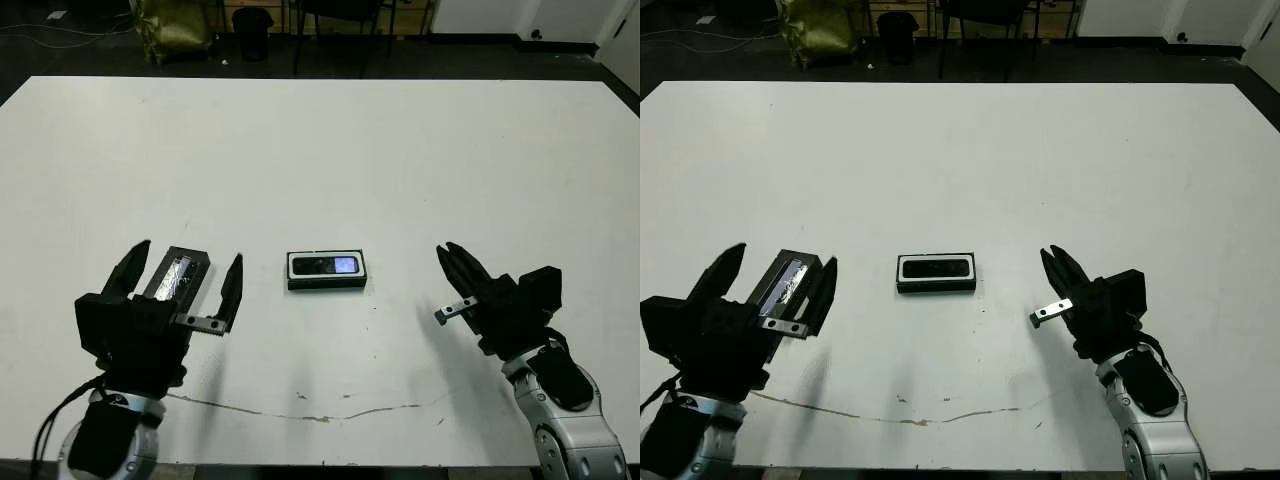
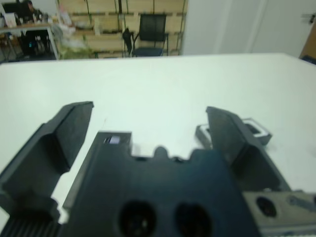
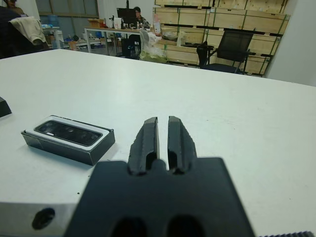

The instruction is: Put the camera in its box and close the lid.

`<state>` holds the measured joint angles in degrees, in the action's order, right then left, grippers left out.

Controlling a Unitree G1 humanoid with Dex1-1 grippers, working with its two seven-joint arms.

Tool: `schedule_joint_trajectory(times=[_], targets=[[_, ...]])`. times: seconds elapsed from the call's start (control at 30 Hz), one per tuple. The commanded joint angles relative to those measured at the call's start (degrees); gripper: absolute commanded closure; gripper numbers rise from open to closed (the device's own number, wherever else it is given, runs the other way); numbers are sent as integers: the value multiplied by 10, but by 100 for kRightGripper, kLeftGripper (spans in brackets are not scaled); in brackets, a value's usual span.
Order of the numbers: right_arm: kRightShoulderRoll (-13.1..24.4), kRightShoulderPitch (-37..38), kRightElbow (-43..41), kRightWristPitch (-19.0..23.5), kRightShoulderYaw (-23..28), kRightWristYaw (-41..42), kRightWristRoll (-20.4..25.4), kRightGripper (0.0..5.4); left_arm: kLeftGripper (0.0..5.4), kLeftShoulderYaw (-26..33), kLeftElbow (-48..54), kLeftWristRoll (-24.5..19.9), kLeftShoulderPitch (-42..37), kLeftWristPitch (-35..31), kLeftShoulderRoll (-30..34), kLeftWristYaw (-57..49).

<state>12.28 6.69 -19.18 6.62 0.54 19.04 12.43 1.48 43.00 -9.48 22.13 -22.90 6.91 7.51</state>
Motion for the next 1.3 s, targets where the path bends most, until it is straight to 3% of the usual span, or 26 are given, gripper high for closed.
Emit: schedule_joint_trajectory(times=[0.03, 0.17, 0.3, 0.4, 0.6, 0.87, 1.3], targets=[[0, 1, 10, 1, 0, 2, 1, 540, 1, 16, -26, -6, 20, -22, 20, 12], [2, 2, 9, 1, 0, 3, 0, 540, 1, 26, -55, 11, 11, -6, 42, 31], [1, 1, 14, -7, 0, 3, -2, 540, 1, 44, -57, -26, 9, -28, 29, 35], [4, 2, 8, 5, -1, 0, -4, 540, 1, 46, -49, -26, 5, -51, 30, 24], [2, 5, 2, 12, 0, -2, -1, 540, 1, 22, -61, 36, 1, -46, 39, -6], [2, 6, 5, 6, 0, 0, -2, 540, 1, -1, -47, 86, 5, -88, 44, -15], [3, 7, 3, 13, 2, -3, -1, 540, 1, -4, -64, 92, -10, -140, 44, -9]])
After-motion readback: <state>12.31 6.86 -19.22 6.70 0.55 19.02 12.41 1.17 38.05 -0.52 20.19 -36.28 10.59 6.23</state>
